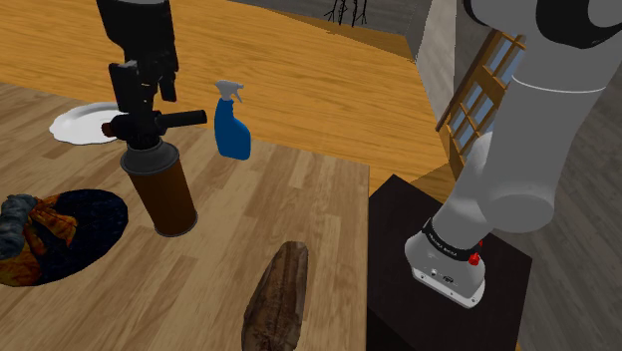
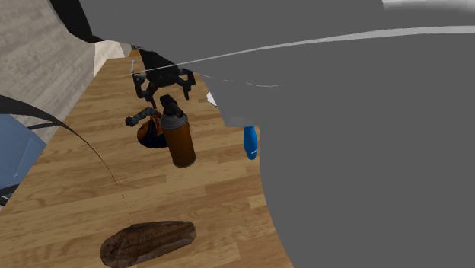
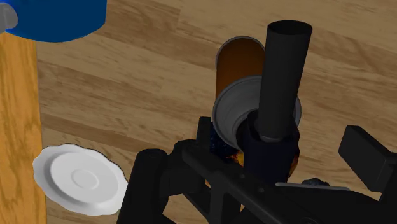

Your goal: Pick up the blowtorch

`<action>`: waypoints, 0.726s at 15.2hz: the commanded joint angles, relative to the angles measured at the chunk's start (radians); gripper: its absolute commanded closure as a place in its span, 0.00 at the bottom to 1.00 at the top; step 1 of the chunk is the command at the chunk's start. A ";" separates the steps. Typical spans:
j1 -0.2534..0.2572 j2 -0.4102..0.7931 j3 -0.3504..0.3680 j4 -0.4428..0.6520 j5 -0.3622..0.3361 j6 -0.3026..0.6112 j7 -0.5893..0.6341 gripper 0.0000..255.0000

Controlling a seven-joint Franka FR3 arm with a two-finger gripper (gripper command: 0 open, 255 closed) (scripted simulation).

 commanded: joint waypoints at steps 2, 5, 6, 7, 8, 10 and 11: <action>0.000 0.004 0.000 -0.033 -0.003 0.037 0.002 0.00; -0.002 0.004 -0.001 -0.068 -0.003 0.072 0.003 0.00; -0.002 0.004 -0.001 -0.068 -0.003 0.072 0.003 0.00; -0.003 0.002 -0.002 -0.070 -0.002 0.072 0.001 1.00; -0.003 0.002 -0.002 -0.071 -0.002 0.073 0.001 1.00; -0.004 0.002 -0.002 -0.070 -0.002 0.072 0.000 1.00; -0.004 0.002 -0.002 -0.069 -0.002 0.071 0.000 1.00</action>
